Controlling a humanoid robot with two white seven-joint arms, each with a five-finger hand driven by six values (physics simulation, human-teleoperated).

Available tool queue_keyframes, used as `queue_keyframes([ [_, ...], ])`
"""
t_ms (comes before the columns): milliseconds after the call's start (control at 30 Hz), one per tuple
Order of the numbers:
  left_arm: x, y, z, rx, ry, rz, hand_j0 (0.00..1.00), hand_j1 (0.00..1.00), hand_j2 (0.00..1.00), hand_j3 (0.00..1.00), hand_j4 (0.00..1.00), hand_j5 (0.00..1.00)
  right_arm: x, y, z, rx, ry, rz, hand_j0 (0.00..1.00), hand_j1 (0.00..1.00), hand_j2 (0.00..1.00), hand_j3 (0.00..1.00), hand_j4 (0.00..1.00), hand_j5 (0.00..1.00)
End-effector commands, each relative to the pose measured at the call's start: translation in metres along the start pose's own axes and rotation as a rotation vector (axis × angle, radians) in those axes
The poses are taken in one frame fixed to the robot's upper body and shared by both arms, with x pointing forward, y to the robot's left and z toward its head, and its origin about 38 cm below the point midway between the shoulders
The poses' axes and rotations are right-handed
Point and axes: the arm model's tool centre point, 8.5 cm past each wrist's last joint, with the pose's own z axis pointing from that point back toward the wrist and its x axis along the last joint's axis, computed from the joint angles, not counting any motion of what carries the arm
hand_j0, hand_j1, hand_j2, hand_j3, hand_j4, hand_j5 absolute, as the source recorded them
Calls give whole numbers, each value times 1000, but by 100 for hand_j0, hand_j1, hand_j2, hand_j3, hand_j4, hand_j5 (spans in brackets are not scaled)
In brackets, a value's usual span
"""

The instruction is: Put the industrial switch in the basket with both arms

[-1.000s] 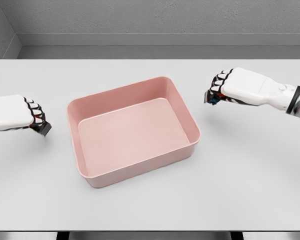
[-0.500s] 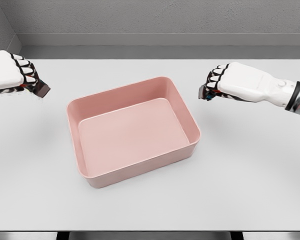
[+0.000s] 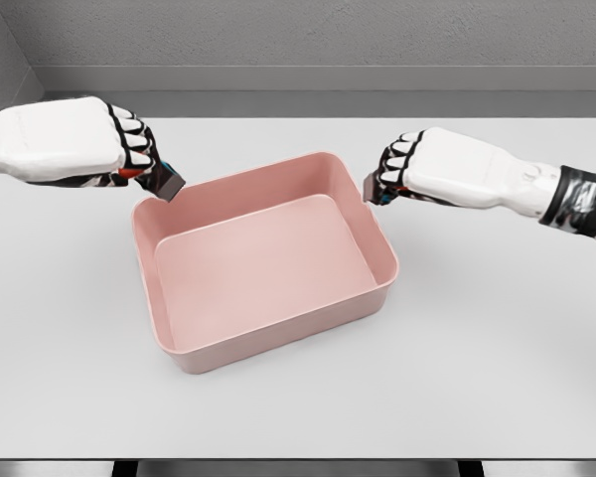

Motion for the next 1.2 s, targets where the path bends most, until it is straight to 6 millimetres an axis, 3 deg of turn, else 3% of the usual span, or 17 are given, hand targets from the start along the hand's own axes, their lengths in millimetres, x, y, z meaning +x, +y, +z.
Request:
queue_keyframes([
  [0,7,-3,-17,-9,-48,12,49,49,49,49,49,49,5,0,-3,-7,-16,-6,45,45,45,45,45,45],
  [333,14,-30,-23,-75,-71,47,50,50,50,50,50,50,21,3,-27,-33,-79,-29,45,45,45,45,45,45],
  [533,27,-48,-41,-121,-126,48,51,51,51,51,51,51,29,5,-38,-39,-111,-38,47,47,47,47,47,47],
  [633,29,-58,-40,-138,-129,70,56,56,56,56,56,56,34,7,-46,-52,-130,-50,56,56,56,56,56,56],
  [767,35,-71,-43,-170,-146,77,57,57,57,57,57,57,37,6,-50,-67,-139,-55,79,79,79,79,79,79],
  [900,38,-80,-46,-186,-157,89,76,76,76,76,76,76,37,6,-51,-68,-140,-55,91,91,91,91,91,91],
  [1067,39,-74,-51,-170,-169,79,95,95,95,95,95,95,36,5,-50,-72,-138,-53,93,93,93,93,93,93],
  [1167,38,-68,-51,-157,-166,71,100,100,100,100,100,100,36,4,-50,-73,-138,-51,93,93,93,93,93,93],
])
